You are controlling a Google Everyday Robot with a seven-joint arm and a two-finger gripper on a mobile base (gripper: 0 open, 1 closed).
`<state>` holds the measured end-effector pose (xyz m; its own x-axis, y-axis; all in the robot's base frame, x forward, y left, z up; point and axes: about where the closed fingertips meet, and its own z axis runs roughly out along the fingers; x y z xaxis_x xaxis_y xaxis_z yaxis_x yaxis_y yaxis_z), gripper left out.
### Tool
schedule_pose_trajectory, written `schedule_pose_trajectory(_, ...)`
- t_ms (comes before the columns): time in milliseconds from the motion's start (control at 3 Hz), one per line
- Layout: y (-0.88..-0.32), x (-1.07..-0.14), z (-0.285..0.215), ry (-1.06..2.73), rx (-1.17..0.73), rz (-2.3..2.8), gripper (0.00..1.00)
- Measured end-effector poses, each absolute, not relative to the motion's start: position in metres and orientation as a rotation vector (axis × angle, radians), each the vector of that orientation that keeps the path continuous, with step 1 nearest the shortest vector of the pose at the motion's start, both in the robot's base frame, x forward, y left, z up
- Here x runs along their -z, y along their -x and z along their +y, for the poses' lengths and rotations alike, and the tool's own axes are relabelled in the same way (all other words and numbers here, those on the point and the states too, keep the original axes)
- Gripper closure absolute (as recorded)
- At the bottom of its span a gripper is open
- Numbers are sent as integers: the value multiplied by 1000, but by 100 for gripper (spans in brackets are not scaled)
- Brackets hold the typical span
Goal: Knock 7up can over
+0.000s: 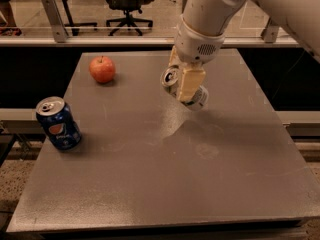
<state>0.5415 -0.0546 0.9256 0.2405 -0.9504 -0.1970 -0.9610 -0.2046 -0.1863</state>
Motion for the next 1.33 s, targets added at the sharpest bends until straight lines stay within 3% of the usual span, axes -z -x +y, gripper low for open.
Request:
schedule_pose_trajectory(333, -525, -915, -60, 2384, -58, 1744, 81)
schedule_pose_trajectory(667, -514, -899, -59, 2497, -67, 1710, 50)
schedule_pose_trajectory(1333, -505, -881, -58, 2599, -14, 1692, 4)
